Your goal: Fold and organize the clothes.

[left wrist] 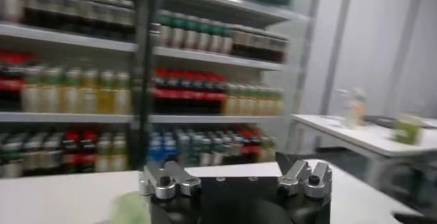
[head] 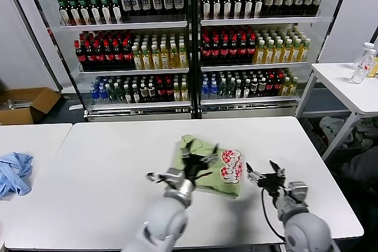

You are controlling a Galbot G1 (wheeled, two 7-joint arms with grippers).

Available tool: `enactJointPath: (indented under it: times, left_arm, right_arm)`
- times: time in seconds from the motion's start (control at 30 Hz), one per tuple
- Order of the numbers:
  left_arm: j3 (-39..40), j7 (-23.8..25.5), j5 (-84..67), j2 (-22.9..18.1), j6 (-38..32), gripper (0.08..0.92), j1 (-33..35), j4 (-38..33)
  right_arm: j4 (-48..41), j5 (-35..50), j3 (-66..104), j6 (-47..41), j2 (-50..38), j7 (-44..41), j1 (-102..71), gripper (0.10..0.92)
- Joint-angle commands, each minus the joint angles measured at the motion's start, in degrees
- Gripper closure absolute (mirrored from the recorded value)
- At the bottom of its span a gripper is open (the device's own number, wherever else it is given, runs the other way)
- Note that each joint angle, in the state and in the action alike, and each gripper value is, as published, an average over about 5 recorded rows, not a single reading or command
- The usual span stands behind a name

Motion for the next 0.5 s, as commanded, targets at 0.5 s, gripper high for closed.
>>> enactJointPath:
  times: [0.5]
  left_arm:
    - [-19.99,-1.58,-1.40,6.78,-4.70,0.177,24.79,-13.38]
  right_arm:
    - [-28.93,0.48,-14.90,-5.07,9.80,6.95,27.09,0.441]
